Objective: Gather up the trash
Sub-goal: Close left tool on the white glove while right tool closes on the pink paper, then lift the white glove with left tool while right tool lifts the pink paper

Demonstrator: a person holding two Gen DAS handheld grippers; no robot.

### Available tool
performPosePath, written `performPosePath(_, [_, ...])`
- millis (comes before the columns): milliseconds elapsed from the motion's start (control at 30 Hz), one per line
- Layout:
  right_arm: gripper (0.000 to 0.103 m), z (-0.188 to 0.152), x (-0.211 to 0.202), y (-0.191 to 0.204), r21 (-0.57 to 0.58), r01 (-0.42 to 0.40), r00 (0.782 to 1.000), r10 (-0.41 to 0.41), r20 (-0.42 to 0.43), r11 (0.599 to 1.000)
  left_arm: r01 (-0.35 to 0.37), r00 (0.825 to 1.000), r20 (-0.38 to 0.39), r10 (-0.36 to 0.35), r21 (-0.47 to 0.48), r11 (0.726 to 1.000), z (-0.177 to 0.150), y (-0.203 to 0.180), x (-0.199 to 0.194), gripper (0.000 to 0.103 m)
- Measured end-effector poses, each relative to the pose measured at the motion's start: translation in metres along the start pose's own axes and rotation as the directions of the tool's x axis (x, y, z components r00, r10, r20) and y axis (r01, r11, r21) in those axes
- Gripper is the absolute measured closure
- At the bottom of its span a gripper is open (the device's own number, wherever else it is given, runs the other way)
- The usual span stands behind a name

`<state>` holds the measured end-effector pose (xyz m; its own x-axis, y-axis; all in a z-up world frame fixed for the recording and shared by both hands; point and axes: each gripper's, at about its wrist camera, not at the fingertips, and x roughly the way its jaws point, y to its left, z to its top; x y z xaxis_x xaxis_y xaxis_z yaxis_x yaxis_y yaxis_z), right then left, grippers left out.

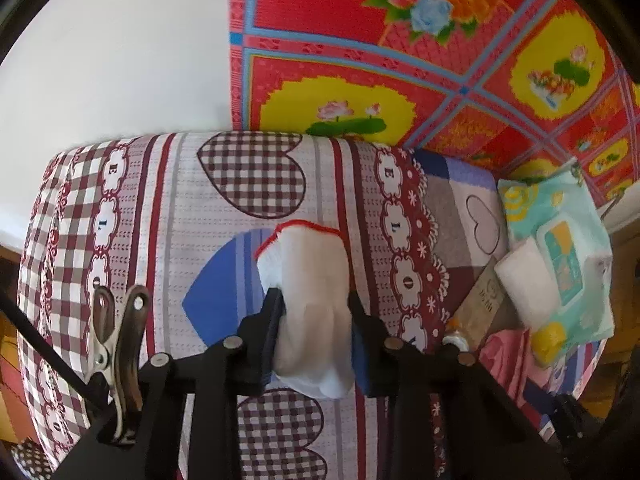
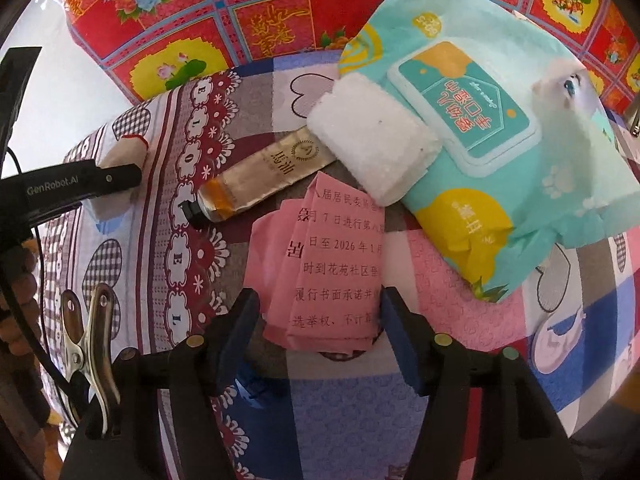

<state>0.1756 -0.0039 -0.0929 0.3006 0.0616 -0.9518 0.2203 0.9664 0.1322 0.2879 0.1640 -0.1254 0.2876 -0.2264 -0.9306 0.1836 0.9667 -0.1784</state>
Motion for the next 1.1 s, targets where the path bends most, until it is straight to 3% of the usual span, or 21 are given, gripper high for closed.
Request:
performPosePath(233, [0.054,-0.005,-0.002,-0.003,-0.018,0.018,1.000,-0.017,0.006,1.000,0.014,1.000,0.026,-0.014,0.002,1.000,-0.005,0.001,-0.018,0.071])
performPosePath(500, [0.069,-0.012,-0.010,-0.015,0.011,-0.019,1.000,0.019,0.025,1.000,0.029,0.999,0.043,-0.029,0.006,1.000,-0.017,-0.001,-0.045,0.071])
performPosePath(1100, [0.070,-0.029,-0.070,-0.008,-0.018,-0.151,0.978,0.152,0.141,0.988,0.028,0.996,0.086,-0.024,-0.038,0.999,-0.058,-0.008,-0.103,0.071])
